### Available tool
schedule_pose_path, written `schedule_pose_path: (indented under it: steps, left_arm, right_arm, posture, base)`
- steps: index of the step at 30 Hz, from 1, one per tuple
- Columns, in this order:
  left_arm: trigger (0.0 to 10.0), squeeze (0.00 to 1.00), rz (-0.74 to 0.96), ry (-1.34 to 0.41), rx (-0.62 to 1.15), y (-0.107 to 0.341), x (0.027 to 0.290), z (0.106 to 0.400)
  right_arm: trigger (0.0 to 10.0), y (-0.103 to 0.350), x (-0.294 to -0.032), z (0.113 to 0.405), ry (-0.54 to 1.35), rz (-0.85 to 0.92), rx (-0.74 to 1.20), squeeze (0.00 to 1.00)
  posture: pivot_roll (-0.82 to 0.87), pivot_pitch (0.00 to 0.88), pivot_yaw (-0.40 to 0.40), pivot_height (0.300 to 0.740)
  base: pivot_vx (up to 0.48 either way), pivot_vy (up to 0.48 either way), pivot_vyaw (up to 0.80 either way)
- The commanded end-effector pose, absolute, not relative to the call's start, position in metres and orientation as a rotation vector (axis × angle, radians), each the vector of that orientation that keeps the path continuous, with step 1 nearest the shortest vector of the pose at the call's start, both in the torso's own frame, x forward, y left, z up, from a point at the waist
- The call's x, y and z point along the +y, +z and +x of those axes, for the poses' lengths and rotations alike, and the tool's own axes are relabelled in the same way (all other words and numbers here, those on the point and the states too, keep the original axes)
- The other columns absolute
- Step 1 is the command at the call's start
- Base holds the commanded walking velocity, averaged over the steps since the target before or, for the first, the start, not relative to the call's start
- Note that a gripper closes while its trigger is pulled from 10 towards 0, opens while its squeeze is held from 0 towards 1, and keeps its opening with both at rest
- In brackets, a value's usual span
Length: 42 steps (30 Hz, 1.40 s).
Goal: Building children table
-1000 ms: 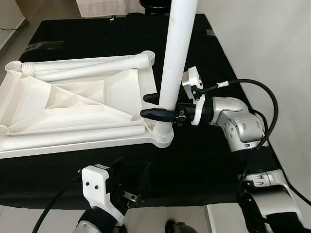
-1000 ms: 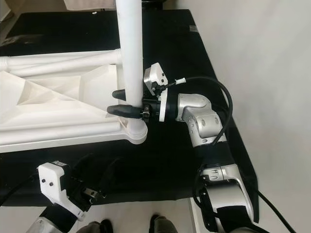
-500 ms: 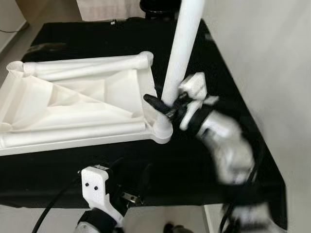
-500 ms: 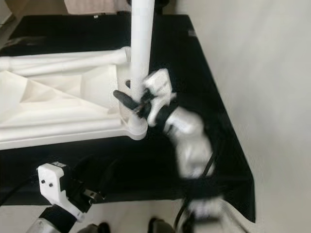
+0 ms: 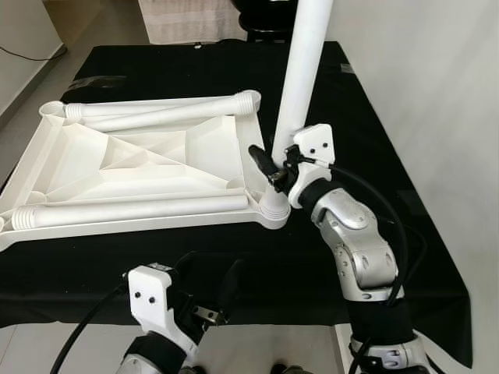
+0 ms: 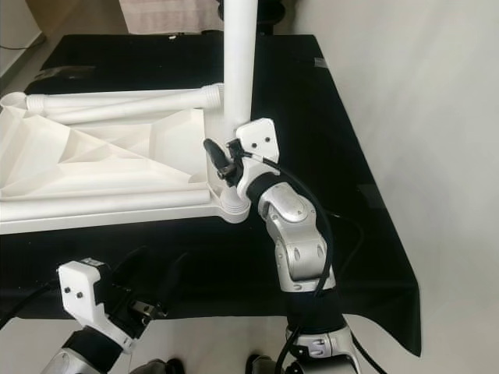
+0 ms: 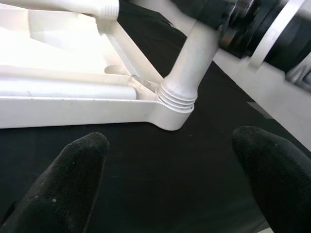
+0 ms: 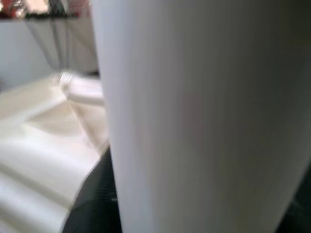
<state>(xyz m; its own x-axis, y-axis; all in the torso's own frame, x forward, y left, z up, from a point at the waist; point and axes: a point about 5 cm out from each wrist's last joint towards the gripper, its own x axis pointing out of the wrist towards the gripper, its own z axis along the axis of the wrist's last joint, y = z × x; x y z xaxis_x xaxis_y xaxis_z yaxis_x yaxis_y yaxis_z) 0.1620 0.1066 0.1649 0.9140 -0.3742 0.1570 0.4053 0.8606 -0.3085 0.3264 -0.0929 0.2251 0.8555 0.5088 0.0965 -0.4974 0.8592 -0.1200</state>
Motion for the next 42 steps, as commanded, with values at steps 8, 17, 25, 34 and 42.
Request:
schedule_pose_path:
  steps: [8, 17, 25, 34, 42]
  left_arm:
    - [10.0, 0.00, -0.355, -0.409, -0.075, 0.161, 0.106, 0.162]
    - [10.0, 0.00, -0.355, -0.409, -0.071, 0.161, 0.104, 0.160]
    - [10.0, 0.00, -0.355, -0.405, -0.066, 0.161, 0.103, 0.157]
    - [10.0, 0.00, -0.356, -0.406, -0.064, 0.162, 0.103, 0.156]
    - [10.0, 0.00, -0.358, -0.407, -0.066, 0.161, 0.104, 0.158]
  right_arm:
    - [10.0, 0.227, -0.092, 0.335, 0.782, -0.082, -0.108, 0.84]
    - [10.0, 0.244, -0.120, 0.353, 1.173, -0.279, -0.063, 0.00]
    - [0.0, 0.248, -0.127, 0.359, 1.260, -0.222, -0.049, 0.00]
    - [0.0, 0.245, -0.136, 0.363, 1.293, -0.178, -0.054, 0.00]
    - [0.0, 0.230, -0.155, 0.360, 0.995, -0.119, -0.064, 0.00]
  posture:
    - [-0.02, 0.246, -0.026, 0.740]
    - [0.01, 0.245, -0.034, 0.740]
    - [0.02, 0.246, -0.036, 0.740]
    - [0.01, 0.251, -0.034, 0.740]
    - [0.00, 0.250, -0.041, 0.740]
  base:
    - [0.000, 0.000, 0.00]
    - [0.000, 0.000, 0.00]
    - [0.000, 0.000, 0.00]
    - [0.000, 0.000, 0.00]
    - [0.000, 0.000, 0.00]
